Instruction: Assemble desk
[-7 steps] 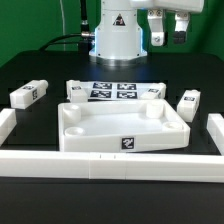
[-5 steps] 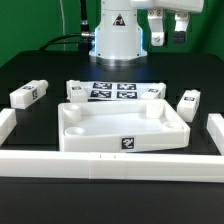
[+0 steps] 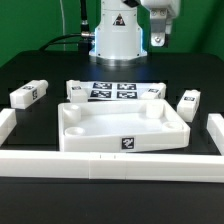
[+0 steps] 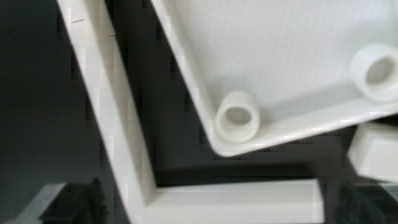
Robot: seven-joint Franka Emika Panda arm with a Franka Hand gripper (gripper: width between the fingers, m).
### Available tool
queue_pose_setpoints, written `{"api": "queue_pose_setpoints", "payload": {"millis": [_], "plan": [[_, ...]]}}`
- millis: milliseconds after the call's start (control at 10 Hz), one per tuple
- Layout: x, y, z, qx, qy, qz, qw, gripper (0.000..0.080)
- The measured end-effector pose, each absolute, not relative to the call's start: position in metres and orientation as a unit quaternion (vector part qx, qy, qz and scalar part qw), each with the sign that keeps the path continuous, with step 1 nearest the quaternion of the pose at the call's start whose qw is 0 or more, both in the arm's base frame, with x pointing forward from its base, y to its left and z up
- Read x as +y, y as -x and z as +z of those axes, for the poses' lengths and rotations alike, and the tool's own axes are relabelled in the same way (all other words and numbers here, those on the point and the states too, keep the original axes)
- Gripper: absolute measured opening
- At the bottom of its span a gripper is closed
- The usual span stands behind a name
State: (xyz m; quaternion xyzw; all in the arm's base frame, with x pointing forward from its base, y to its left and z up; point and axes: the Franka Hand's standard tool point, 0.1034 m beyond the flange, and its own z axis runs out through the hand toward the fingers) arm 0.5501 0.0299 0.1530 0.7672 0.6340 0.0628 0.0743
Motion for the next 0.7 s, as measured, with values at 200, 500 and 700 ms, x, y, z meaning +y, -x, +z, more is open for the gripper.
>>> {"api": "queue_pose_setpoints", "payload": {"millis": [200, 500, 700], "plan": [[0.027, -0.545, 0.145, 0.673, -0.735, 0.034, 0.080, 0.0649], [0.026, -0.541, 0.143, 0.668, -0.740, 0.026, 0.074, 0.0649], [0.013, -0.534, 0.136, 0.734, -0.675, 0.020, 0.073, 0.0649]]}}
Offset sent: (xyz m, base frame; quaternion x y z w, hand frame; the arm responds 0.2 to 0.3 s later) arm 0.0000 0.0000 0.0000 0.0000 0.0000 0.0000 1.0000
